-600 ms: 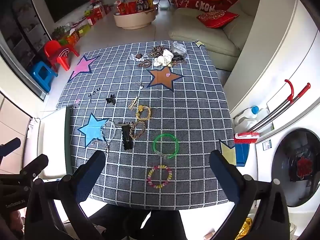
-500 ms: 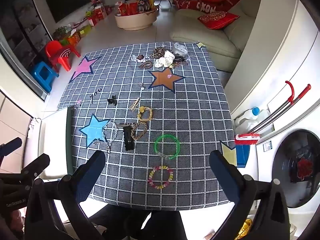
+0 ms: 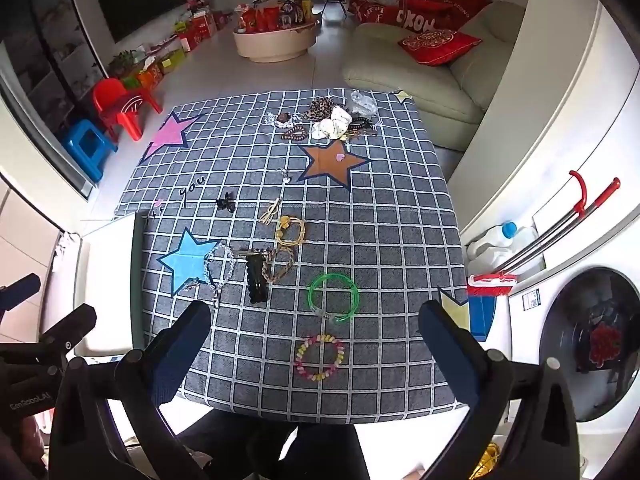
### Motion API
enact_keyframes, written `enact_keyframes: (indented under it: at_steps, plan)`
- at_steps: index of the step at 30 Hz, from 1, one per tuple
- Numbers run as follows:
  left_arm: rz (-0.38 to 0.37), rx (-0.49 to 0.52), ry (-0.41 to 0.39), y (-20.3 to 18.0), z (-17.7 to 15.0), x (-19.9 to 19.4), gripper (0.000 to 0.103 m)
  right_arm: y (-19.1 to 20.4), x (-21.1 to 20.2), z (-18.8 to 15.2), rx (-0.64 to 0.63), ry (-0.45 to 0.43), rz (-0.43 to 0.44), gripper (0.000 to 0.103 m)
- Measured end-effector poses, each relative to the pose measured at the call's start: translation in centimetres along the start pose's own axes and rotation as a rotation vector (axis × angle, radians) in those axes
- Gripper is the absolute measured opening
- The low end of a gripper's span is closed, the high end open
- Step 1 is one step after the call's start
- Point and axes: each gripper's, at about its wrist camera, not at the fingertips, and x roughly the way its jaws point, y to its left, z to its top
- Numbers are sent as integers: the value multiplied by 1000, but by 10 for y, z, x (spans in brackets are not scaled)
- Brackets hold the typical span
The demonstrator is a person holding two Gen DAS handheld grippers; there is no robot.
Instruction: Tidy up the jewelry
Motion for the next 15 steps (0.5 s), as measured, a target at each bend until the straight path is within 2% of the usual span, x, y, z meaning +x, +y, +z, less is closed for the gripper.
enact_keyframes:
  at_steps: [15]
  plan:
    - [24,10,-30,1,4,-4,103,4,-3,3,-10,-15,-3,103]
